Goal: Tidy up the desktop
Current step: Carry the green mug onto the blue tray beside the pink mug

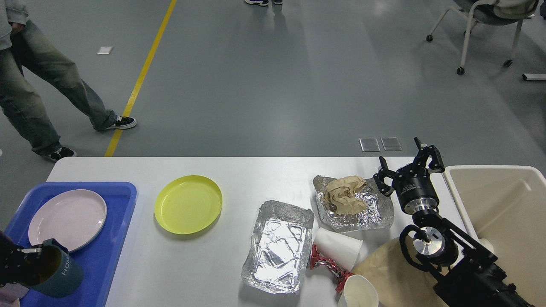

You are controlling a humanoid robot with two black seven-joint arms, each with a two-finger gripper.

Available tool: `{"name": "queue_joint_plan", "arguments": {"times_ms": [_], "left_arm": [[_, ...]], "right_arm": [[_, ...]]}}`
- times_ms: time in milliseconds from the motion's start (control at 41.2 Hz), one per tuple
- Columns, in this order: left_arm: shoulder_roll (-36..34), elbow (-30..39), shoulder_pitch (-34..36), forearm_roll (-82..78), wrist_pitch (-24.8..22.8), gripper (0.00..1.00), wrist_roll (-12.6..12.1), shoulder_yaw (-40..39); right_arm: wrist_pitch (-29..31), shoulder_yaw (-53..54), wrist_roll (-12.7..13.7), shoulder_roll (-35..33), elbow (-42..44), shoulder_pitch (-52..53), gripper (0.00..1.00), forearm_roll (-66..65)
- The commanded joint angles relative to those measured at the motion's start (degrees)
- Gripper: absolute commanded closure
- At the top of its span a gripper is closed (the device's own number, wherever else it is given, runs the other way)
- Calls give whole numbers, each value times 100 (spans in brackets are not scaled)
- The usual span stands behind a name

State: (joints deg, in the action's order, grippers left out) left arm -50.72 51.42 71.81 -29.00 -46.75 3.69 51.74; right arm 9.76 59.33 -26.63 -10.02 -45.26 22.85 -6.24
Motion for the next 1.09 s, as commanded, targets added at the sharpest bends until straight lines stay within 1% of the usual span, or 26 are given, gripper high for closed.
{"name": "queue_joint_plan", "arguments": {"times_ms": [0,170,412,461,485,534,558,606,655,703,752,970,1067], "left_arm": [[1,0,-45,-1,26,100,9,3],[18,0,-185,-1,43,100,9,-6],[53,0,-326,78,228,100,0,-94],[97,0,-335,96,324,97,0,-103],[115,0,-352,96,377,95,0,-103],[132,0,-422,96,509,83,-35,-120],[141,17,-466,96,596,69,-43,-138],[141,53,-484,105,650,50,9,-173],[141,70,-484,157,685,27,18,-199],[141,70,-501,376,694,12,9,-226],[141,70,-519,517,702,9,9,-200],[141,70,-563,571,729,8,-8,-138],[141,70,-546,571,703,8,-52,-129]], "right_arm": [[0,0,0,0,0,0,0,0],[0,0,0,0,0,0,0,0],[0,0,0,0,0,0,0,0],[0,0,0,0,0,0,0,0],[0,0,0,0,0,0,0,0],[0,0,0,0,0,0,0,0],[0,0,0,0,0,0,0,0],[0,0,0,0,0,0,0,0],[0,0,0,0,0,0,0,0],[0,0,0,0,0,0,0,0],[0,0,0,0,0,0,0,0],[0,0,0,0,0,0,0,0],[0,0,0,0,0,0,0,0]]}}
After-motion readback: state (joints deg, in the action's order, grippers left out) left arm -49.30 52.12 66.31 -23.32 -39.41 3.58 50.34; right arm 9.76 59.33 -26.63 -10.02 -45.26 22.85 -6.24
